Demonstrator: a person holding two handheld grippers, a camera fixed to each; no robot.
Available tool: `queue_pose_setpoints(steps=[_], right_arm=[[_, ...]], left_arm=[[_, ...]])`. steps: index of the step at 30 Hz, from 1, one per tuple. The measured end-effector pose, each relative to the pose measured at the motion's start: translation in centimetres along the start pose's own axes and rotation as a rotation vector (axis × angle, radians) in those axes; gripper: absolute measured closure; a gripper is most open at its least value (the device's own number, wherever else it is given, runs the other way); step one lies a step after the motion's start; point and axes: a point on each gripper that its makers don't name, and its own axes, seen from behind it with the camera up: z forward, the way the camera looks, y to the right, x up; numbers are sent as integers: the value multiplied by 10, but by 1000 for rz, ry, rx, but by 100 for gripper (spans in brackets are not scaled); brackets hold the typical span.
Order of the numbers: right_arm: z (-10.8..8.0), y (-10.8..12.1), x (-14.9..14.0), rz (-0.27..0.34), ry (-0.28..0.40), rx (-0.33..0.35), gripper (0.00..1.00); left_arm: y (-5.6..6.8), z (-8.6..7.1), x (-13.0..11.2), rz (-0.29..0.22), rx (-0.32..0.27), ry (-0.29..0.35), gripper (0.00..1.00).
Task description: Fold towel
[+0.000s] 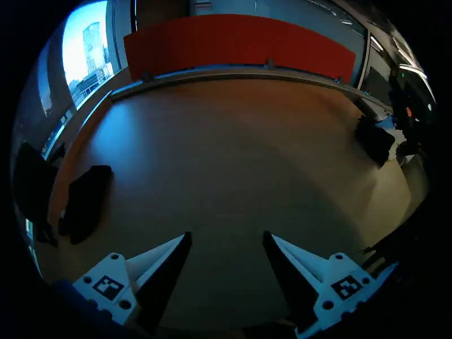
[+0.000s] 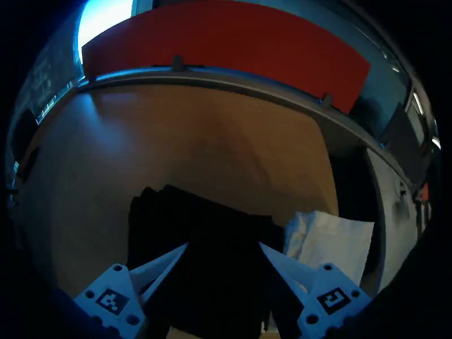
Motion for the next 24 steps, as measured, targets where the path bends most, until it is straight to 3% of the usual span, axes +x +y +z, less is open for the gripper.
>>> queue_pose_setpoints(steps=[5,14,24], right_arm=[[-3,-2,3,-5,8,-1,25],[-29,-9,14,-2,61,-5,25],[-49,-23,0,9,77,-15,25]], left_arm=[[0,-1,-1,0,1,1,7],[0,1,3,-2,-14,21,7],[-5,0,6,1,-32,41,7]])
